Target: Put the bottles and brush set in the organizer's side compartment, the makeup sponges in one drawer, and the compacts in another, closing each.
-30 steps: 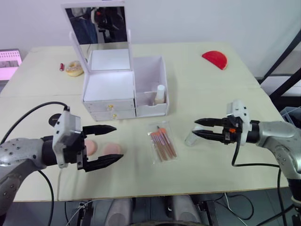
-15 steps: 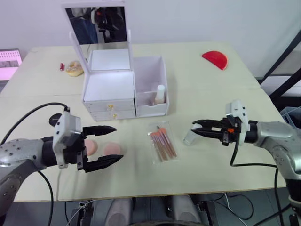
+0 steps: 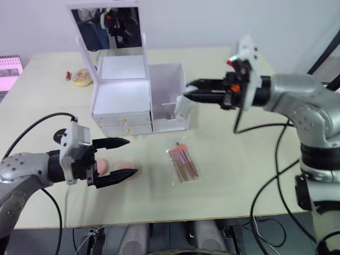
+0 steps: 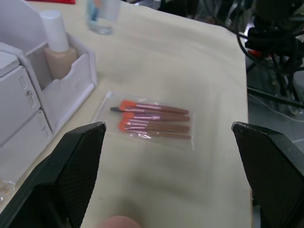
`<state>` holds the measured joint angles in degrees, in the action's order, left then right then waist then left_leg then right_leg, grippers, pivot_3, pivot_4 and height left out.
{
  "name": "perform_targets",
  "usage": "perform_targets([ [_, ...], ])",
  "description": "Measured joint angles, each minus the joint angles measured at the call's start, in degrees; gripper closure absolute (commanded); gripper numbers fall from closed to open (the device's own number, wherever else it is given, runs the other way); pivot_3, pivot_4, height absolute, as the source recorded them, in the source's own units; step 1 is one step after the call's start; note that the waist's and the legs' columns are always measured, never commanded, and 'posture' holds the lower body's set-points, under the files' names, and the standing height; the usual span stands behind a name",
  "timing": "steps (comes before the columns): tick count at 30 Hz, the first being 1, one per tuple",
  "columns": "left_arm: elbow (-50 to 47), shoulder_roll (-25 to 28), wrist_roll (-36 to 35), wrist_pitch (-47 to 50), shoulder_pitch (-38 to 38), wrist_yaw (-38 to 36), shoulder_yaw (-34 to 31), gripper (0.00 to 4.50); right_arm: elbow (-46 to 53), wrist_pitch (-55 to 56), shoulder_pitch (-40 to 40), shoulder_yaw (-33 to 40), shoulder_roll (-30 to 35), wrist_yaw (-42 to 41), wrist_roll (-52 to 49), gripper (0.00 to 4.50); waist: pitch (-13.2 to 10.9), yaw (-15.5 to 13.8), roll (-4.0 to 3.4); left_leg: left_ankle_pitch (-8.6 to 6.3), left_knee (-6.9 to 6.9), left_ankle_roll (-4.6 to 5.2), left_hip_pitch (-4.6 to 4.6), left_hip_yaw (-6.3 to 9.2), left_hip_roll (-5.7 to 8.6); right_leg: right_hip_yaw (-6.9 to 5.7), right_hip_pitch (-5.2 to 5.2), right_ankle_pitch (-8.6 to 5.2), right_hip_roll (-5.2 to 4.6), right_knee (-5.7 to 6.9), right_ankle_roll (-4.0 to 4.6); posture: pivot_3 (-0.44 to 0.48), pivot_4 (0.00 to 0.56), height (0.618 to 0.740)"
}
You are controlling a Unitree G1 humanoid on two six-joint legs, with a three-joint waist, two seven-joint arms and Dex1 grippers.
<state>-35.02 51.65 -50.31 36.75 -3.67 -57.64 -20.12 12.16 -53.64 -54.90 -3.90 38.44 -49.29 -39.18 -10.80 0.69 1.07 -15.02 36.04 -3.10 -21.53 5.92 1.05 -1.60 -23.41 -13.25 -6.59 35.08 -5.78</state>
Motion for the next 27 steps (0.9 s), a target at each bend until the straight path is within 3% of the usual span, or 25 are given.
perform_targets([
  [5,0.00,-0.47,0.22,-0.08,0.12,0.43,1.04,0.00,-8.20,-0.20,-7.08,-4.95,-5.74,1.69,4.70,3.88,0.01,0.15,0.01,0.00,-0.01,0.00,-0.05,-0.01,0.02,0.01,-0.02,0.01,0.00,-0.03,-0.02,0.000,0.150,0.739],
  [14,-0.50,-1.90,0.35,-0.21,0.44,3.17,1.01,0.00,-23.08,6.22,-8.47,-11.29,-13.50,4.12,15.94,3.88,-0.01,0.46,-0.02,0.01,-0.01,0.00,0.02,0.01,0.01,0.02,-0.04,0.07,0.06,0.10,-0.11,0.000,0.150,0.739],
  [27,-1.55,-2.56,0.09,-0.21,0.50,7.73,-1.36,0.00,-28.42,12.52,-6.81,-13.94,-18.40,4.31,25.17,3.88,-0.01,0.44,-0.02,0.01,-0.01,0.00,0.02,0.05,0.01,0.03,-0.04,0.12,0.08,0.10,-0.21,0.000,0.150,0.739],
])
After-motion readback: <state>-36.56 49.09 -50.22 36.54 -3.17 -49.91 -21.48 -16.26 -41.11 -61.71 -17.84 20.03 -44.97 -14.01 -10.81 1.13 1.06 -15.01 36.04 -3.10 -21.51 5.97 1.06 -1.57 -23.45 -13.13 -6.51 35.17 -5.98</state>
